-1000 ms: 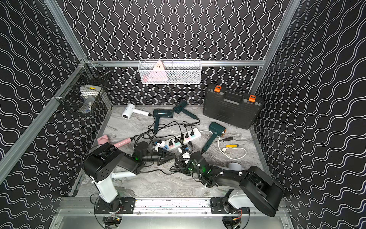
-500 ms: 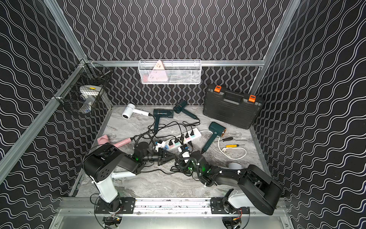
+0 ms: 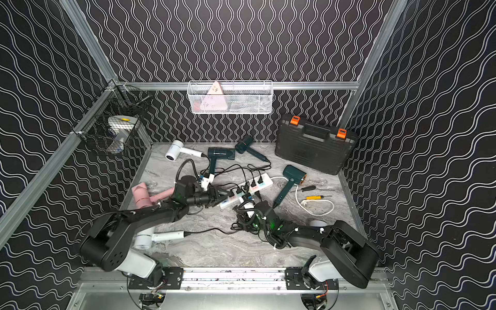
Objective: Charge the blow dryers
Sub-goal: Insert the plug into the socket.
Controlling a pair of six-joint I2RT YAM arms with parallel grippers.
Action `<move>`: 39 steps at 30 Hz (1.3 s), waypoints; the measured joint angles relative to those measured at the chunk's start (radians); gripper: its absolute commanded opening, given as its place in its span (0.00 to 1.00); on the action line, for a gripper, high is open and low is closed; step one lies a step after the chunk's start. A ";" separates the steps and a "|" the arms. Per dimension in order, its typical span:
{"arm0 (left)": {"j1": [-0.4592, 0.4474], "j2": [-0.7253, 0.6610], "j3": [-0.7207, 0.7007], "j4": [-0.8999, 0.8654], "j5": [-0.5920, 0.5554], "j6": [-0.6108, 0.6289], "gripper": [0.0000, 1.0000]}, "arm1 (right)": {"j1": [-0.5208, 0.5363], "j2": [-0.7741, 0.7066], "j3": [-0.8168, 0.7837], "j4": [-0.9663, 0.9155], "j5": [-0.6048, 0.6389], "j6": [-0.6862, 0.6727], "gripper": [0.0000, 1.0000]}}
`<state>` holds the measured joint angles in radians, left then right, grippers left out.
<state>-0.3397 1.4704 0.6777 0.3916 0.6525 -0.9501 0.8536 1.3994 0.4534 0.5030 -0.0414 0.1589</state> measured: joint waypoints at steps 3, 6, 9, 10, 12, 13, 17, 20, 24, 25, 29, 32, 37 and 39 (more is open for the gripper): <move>0.043 -0.030 0.045 -0.164 -0.110 0.119 0.42 | 0.018 0.034 0.024 -0.030 0.044 -0.018 0.00; 0.069 0.009 0.094 -0.277 -0.187 0.196 0.39 | 0.037 0.072 0.040 -0.034 0.096 -0.033 0.00; 0.073 0.090 0.143 -0.328 -0.233 0.249 0.36 | 0.050 0.109 0.048 -0.033 0.149 -0.040 0.00; 0.074 0.123 0.158 -0.339 -0.241 0.267 0.36 | 0.051 0.124 0.051 -0.032 0.166 -0.041 0.00; 0.076 0.182 0.187 -0.356 -0.262 0.290 0.35 | 0.054 0.146 0.052 -0.027 0.190 -0.043 0.00; 0.077 0.213 0.205 -0.362 -0.265 0.301 0.35 | 0.055 0.159 0.054 -0.025 0.201 -0.043 0.00; 0.077 0.309 0.291 -0.391 -0.275 0.352 0.36 | 0.055 0.197 0.068 -0.021 0.232 -0.044 0.00; 0.077 0.372 0.367 -0.416 -0.277 0.392 0.38 | 0.055 0.220 0.083 -0.021 0.241 -0.043 0.00; 0.077 0.462 0.457 -0.460 -0.259 0.433 0.37 | 0.050 0.252 0.108 -0.023 0.240 -0.043 0.00; 0.077 0.488 0.481 -0.476 -0.252 0.446 0.37 | 0.048 0.260 0.113 -0.023 0.240 -0.042 0.00; 0.078 0.565 0.569 -0.497 -0.203 0.481 0.37 | 0.045 0.278 0.124 -0.024 0.241 -0.042 0.00; 0.078 0.606 0.617 -0.499 -0.168 0.503 0.37 | 0.041 0.286 0.130 -0.024 0.243 -0.039 0.00; 0.067 0.639 0.651 -0.488 -0.127 0.522 0.37 | 0.038 0.299 0.142 -0.023 0.257 -0.038 0.00; 0.060 0.639 0.643 -0.475 -0.119 0.527 0.37 | 0.037 0.306 0.147 -0.023 0.264 -0.036 0.00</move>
<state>-0.2802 2.1098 1.3205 -0.0830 0.5335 -0.4232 0.8909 1.7054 0.6003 0.4805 0.2230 0.1226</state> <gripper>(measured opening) 0.370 0.112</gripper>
